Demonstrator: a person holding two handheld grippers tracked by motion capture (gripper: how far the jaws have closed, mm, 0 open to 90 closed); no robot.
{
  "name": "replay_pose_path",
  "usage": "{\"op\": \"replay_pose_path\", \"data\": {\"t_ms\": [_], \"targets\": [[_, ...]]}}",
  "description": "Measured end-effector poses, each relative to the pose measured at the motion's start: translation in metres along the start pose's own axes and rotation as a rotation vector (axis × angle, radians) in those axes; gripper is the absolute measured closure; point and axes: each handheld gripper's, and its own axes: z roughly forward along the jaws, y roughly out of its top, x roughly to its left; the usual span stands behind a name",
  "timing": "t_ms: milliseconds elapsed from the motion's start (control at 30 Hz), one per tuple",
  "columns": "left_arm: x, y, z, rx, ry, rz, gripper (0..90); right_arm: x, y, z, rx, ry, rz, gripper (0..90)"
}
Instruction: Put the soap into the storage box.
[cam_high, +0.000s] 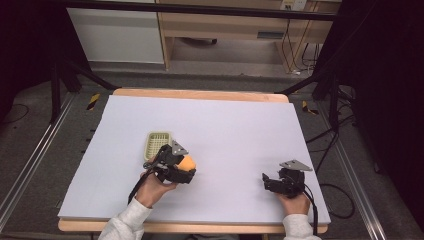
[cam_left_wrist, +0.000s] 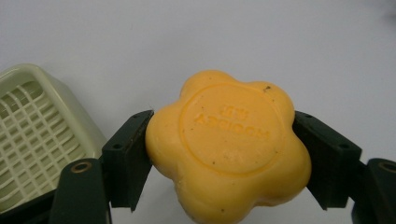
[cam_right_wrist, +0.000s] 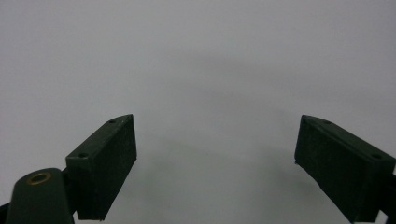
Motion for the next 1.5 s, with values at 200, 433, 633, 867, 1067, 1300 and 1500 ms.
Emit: {"op": "replay_pose_path", "data": {"t_ms": [200, 433, 633, 867, 1067, 1300, 1500], "targets": [[0.007, -0.002, -0.003, -0.003, 0.005, -0.014, 26.2, 0.000, 0.000, 0.000, 0.001, 0.000, 0.001, 13.2], [0.015, -0.003, -0.009, -0.020, 0.019, -0.033, 26.3, 0.000, 0.000, 0.000, 0.000, 0.000, -0.003, 13.2], [0.023, -0.003, -0.015, -0.038, 0.035, -0.052, 26.3, 0.000, 0.000, 0.000, 0.002, 0.001, -0.001, 13.2], [0.031, -0.002, -0.022, -0.053, 0.055, -0.067, 26.3, -0.001, 0.000, 0.000, 0.002, 0.002, 0.001, 13.2], [0.043, -0.003, -0.026, -0.065, 0.069, -0.099, 26.3, 0.000, 0.000, 0.000, 0.001, 0.001, 0.000, 13.2], [0.056, -0.004, -0.028, -0.070, 0.084, -0.126, 26.4, -0.001, 0.000, 0.000, 0.001, 0.002, -0.002, 13.2], [0.068, -0.004, -0.031, -0.080, 0.103, -0.152, 26.3, -0.001, 0.000, 0.000, 0.001, 0.001, -0.003, 13.2]]}}
